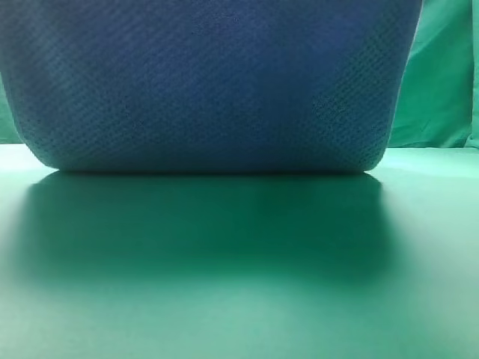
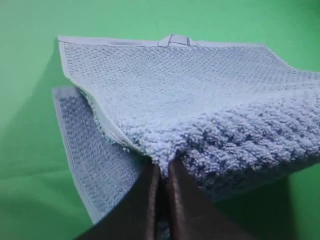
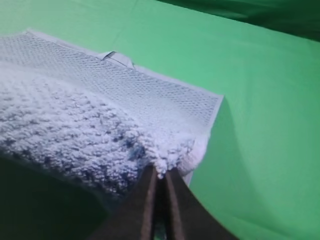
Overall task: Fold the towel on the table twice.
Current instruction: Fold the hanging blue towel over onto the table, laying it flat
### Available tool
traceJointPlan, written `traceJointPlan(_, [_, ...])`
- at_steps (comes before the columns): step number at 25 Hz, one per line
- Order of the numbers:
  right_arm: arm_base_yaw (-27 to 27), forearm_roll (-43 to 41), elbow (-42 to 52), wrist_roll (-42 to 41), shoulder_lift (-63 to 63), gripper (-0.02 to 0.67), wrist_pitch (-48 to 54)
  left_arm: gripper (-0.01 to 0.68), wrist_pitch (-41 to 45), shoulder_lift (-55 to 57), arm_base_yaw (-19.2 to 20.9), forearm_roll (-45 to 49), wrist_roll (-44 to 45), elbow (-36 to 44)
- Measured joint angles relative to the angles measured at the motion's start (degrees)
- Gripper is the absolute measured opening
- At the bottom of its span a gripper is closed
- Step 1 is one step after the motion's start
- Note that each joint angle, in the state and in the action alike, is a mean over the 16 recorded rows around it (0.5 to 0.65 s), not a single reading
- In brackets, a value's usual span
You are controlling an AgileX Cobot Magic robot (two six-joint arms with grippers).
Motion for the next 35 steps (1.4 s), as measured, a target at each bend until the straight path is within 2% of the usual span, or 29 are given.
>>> traceJointPlan(10, [6.1, -0.6, 12.7, 4.0, -12.7, 0.000, 0.9, 0.000, 1.5, -15.4, 0.0, 0.0, 0.5, 14.9])
traceJointPlan(18, [7.4, -0.5, 18.3, 8.3, -20.8, 0.000, 4.2, 0.000, 4.4, -22.7, 0.0, -1.1, 0.5, 23.6])
traceJointPlan(25, [7.5, -0.4, 23.2, 11.2, -23.9, 0.000, 4.4, 0.000, 3.7, -24.8, 0.0, -3.5, 0.6, 29.3])
traceJointPlan(35, [5.9, -1.9, 25.4, 13.8, -17.2, 0.000, -5.2, 0.000, -3.9, -19.4, 0.0, -7.5, 2.8, 30.8])
